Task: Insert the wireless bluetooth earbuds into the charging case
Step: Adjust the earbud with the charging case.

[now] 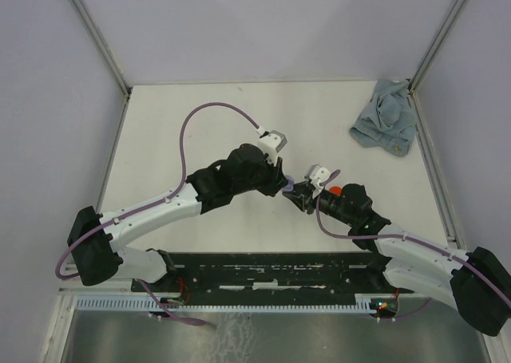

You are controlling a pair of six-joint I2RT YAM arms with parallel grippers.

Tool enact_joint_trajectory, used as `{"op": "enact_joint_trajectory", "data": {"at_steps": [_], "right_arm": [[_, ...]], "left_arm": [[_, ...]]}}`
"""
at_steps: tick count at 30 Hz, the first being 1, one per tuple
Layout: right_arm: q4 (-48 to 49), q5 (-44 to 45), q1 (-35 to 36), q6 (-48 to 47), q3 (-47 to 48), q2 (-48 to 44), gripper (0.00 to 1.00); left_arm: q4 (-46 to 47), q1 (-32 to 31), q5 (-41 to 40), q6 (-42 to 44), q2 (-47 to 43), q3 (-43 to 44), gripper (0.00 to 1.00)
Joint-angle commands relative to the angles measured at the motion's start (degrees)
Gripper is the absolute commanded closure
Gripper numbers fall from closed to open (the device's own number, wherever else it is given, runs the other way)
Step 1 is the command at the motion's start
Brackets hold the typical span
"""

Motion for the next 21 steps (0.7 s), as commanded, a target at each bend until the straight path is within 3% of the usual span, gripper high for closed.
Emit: {"op": "enact_joint_trajectory", "data": {"at_steps": [1,6,21], "right_arm": [[4.8,-0.4,0.1,0.6,1.7,-1.3,0.94],[5.1,-0.7,0.1,0.8,1.6,-1.3,0.94],[6.0,-1.6,0.1,1.4,1.5,-1.3,0.94]], "left_arm": [[0.9,-0.6,-0.4,2.2,0.6,1.0,0.9],[1.7,-1.4,0.8,2.7,0.8,0.9,0.89],[3.7,-1.6,9.4,7.6,-0.5,0.4,0.61]]}}
